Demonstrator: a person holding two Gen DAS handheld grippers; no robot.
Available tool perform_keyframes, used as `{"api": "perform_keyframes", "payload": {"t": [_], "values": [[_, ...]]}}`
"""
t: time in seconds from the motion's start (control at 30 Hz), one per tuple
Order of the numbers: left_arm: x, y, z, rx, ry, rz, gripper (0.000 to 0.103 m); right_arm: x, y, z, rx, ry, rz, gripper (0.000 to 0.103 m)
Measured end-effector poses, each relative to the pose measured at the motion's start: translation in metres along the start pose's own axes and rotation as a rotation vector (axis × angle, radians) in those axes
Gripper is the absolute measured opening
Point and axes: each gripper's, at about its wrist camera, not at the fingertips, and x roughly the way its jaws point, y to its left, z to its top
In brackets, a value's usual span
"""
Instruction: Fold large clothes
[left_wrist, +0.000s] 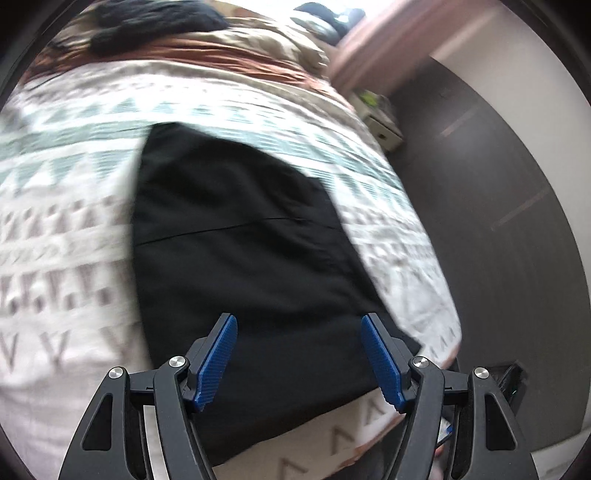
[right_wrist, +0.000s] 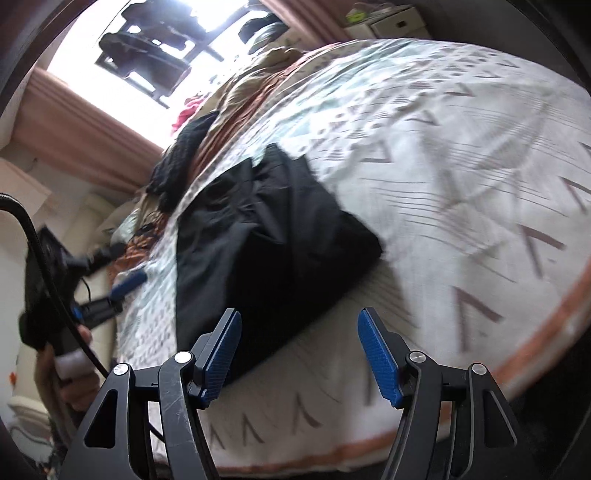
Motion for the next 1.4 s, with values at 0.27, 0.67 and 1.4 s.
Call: {"api": "perform_keyframes", "payload": {"t": [0.27,0.67,1.4], "values": [[-0.018,0.057,-0.034,-0.137,-0.012,0.083,0.071,0.026,0.021,0.022,-0.044,0.001,0.011,0.066],[0.017,0.060,-0.069,-0.164,0.084,0.063,0.071,0.024,-0.004,0.035,-0.005,-0.068,-0.048,0.011],[0.055,0.030,-0.085,-0.139,0.082,0.074,0.049,0.046,-0.038,0.040,-0.042,0.088,-0.114,0.064]]}}
